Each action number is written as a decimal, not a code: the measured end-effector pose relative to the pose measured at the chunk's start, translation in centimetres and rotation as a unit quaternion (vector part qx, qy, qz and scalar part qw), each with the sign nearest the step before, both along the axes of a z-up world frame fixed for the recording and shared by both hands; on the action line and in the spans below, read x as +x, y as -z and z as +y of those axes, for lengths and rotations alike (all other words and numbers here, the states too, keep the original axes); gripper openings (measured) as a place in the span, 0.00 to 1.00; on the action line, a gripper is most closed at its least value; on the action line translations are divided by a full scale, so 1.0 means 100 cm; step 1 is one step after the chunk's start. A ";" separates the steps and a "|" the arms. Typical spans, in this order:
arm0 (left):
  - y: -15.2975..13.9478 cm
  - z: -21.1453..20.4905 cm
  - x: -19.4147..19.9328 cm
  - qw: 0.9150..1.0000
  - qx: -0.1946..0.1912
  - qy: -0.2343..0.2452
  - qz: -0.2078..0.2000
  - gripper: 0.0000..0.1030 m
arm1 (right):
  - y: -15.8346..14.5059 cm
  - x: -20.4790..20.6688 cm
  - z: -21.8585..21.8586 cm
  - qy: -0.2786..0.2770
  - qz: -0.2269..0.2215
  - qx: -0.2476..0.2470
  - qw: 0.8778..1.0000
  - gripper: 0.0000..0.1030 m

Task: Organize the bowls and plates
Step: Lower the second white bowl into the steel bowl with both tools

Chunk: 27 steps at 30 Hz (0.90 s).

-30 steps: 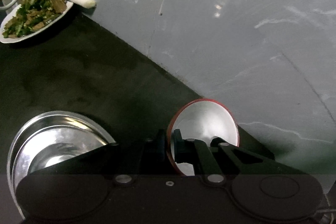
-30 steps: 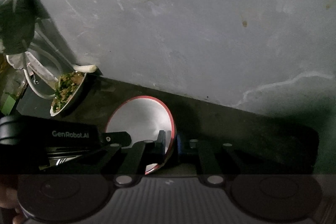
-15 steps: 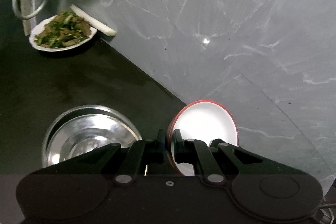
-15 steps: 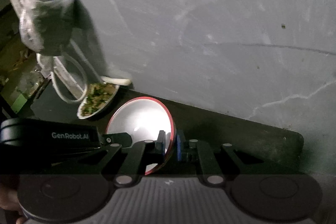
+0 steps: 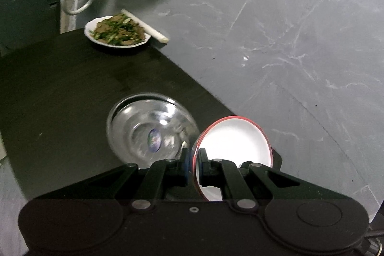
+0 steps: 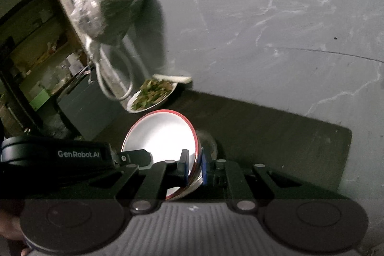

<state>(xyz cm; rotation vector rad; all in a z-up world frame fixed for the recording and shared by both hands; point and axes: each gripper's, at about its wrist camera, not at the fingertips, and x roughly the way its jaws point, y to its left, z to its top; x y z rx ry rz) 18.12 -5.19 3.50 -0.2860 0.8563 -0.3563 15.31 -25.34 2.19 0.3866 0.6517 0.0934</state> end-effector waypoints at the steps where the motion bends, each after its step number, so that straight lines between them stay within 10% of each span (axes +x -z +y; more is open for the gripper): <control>1: 0.000 0.005 -0.006 1.000 0.000 -0.001 0.001 0.06 | -0.001 -0.006 0.005 -0.003 -0.001 -0.002 1.000 0.11; 27: 0.042 0.043 -0.042 0.996 0.039 -0.031 0.071 0.06 | 0.034 -0.049 0.053 -0.096 0.087 -0.007 0.992 0.12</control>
